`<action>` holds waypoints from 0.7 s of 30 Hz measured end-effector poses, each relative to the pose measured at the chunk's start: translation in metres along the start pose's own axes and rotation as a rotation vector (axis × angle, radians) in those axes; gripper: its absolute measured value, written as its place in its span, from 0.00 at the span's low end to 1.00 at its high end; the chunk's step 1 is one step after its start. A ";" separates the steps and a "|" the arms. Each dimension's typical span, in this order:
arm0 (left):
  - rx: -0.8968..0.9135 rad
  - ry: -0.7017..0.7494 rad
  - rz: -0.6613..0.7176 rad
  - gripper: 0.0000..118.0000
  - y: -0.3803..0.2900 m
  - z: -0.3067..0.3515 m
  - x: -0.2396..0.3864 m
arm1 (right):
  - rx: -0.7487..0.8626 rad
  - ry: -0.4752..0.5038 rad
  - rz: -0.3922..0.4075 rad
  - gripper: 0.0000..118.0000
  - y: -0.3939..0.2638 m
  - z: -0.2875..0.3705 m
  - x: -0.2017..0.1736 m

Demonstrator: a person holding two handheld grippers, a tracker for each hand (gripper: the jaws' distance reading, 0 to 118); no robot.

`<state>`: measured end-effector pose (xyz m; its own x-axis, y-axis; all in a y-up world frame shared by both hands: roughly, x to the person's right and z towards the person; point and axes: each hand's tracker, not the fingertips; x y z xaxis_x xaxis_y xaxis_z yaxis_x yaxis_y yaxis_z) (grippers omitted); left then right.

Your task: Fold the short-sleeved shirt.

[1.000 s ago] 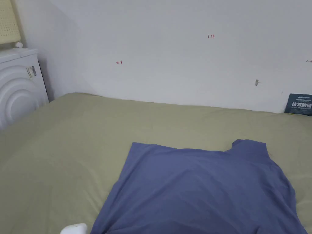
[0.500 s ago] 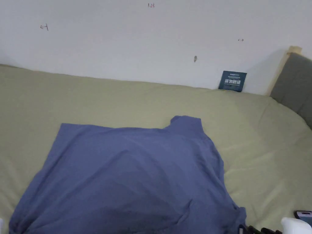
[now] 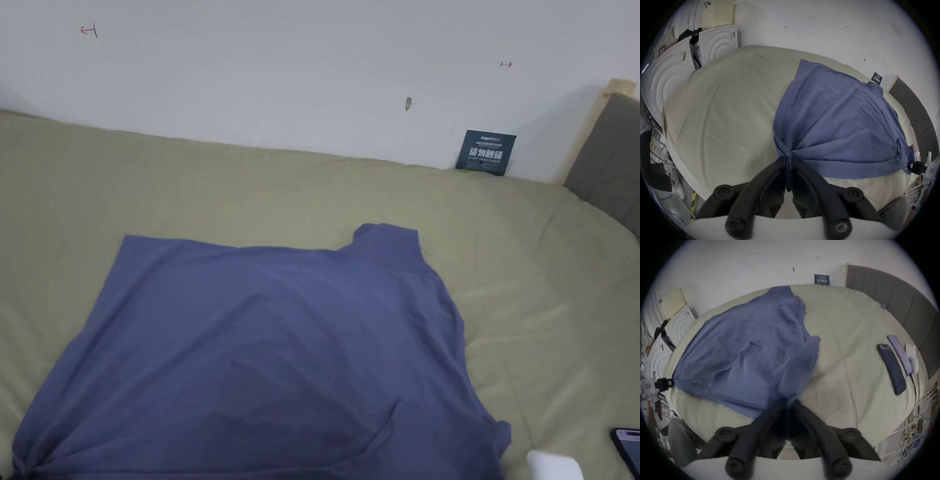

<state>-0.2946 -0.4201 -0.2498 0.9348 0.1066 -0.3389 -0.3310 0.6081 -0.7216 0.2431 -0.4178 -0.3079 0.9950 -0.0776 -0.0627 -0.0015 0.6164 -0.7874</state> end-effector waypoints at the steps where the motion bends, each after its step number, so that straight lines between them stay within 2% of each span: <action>1: 0.000 0.001 -0.002 0.05 0.000 0.000 0.001 | 0.012 0.001 -0.011 0.03 -0.001 0.005 0.000; 3: -0.002 -0.001 -0.001 0.05 0.001 0.001 -0.001 | 0.019 0.026 -0.027 0.03 0.000 0.011 0.001; 10: 0.028 -0.020 -0.021 0.05 0.012 0.020 -0.001 | 0.058 0.017 0.028 0.03 0.013 0.032 -0.002; 13: 0.045 -0.031 -0.037 0.05 0.021 0.028 -0.001 | 0.070 0.039 0.010 0.03 0.026 0.039 0.001; 16: 0.052 -0.042 -0.052 0.05 0.034 0.028 -0.003 | 0.082 0.055 -0.003 0.03 0.044 0.039 0.009; 21: 0.044 -0.057 -0.128 0.05 0.070 0.012 -0.005 | 0.092 0.083 0.039 0.03 0.089 0.030 0.014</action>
<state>-0.3209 -0.3688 -0.2920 0.9751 0.0695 -0.2107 -0.2040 0.6535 -0.7289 0.2603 -0.3401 -0.3605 0.9827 -0.1145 -0.1458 -0.0272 0.6891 -0.7242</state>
